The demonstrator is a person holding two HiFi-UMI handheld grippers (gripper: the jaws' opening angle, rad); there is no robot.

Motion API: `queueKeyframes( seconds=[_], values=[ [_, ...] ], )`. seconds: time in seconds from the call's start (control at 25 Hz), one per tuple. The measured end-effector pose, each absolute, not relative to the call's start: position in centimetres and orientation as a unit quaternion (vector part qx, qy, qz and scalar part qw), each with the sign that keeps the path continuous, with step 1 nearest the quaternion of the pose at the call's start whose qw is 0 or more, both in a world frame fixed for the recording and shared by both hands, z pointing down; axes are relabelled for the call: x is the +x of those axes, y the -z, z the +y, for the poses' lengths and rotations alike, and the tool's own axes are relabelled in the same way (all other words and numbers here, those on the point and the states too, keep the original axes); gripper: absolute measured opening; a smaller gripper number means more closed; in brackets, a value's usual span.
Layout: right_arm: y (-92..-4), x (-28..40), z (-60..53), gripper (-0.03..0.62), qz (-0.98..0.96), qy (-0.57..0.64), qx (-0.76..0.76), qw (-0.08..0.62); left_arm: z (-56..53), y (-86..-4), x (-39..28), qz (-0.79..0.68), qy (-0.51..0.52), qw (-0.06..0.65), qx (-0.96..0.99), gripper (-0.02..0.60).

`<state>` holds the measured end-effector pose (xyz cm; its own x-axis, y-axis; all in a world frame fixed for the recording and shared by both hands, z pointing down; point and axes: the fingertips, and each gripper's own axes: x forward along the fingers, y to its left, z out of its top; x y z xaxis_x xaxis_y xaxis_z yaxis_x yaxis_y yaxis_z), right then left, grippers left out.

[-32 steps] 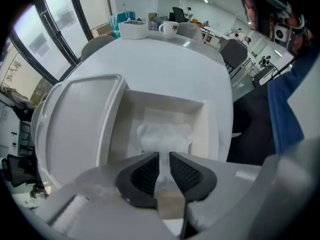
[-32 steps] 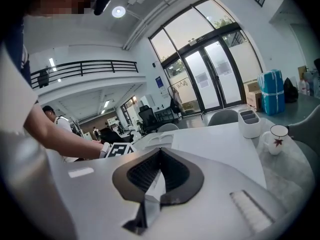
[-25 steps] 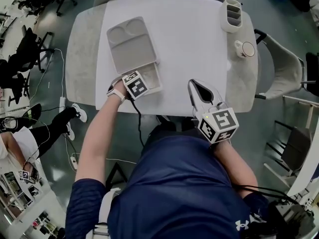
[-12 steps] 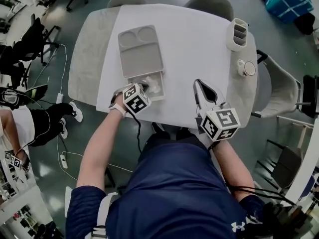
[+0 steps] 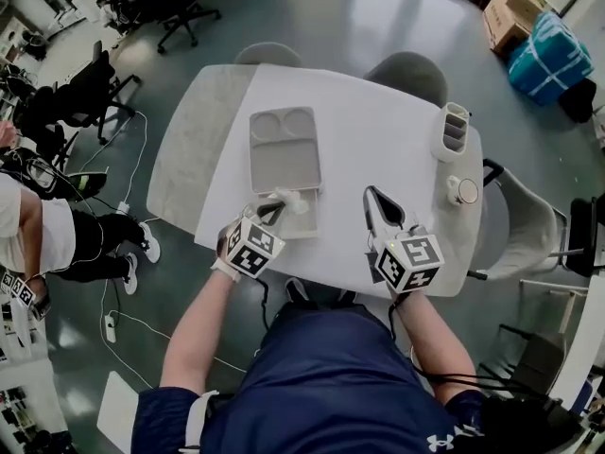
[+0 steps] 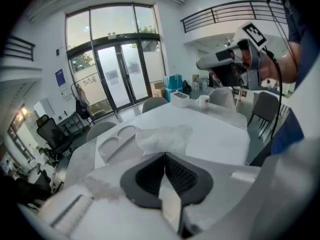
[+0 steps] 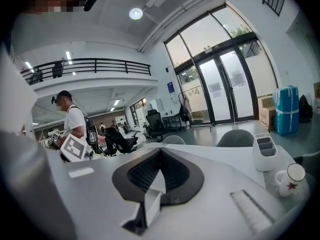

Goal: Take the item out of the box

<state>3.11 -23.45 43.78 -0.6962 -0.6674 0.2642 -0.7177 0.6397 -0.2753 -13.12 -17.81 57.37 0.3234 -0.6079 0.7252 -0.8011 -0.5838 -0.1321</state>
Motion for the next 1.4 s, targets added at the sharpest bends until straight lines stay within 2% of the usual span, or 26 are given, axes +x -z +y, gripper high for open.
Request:
queueKeyframes(
  seconds=[0.48,0.72,0.96,1.2,1.4],
  values=[
    [-41.4,0.0,-23.1,0.002,-0.921,-0.167,0.347,0.057,-16.1,-45.7,-14.1,-0.558,-0.209,0.136,0.791,0.007],
    [-40.8,-0.8,-22.8,0.003,-0.925,-0.168,0.337,0.053,-15.3,-43.1,-14.6,-0.595,-0.137,0.155,0.777,0.007],
    [-40.3,-0.8,-22.4,0.002,-0.928,-0.158,0.335,0.044,-15.0,-41.4,-15.2,-0.613,-0.091,0.129,0.774,0.008],
    [-36.8,-0.9,-23.3,0.002,-0.932,-0.138,0.336,0.021,-16.3,-34.8,-15.2,-0.629,-0.044,0.073,0.773,0.007],
    [-35.1,-1.2,-22.8,0.002,-0.931,-0.12,0.344,0.011,-15.8,-33.4,-15.4,-0.632,-0.031,0.043,0.773,0.007]
  ],
)
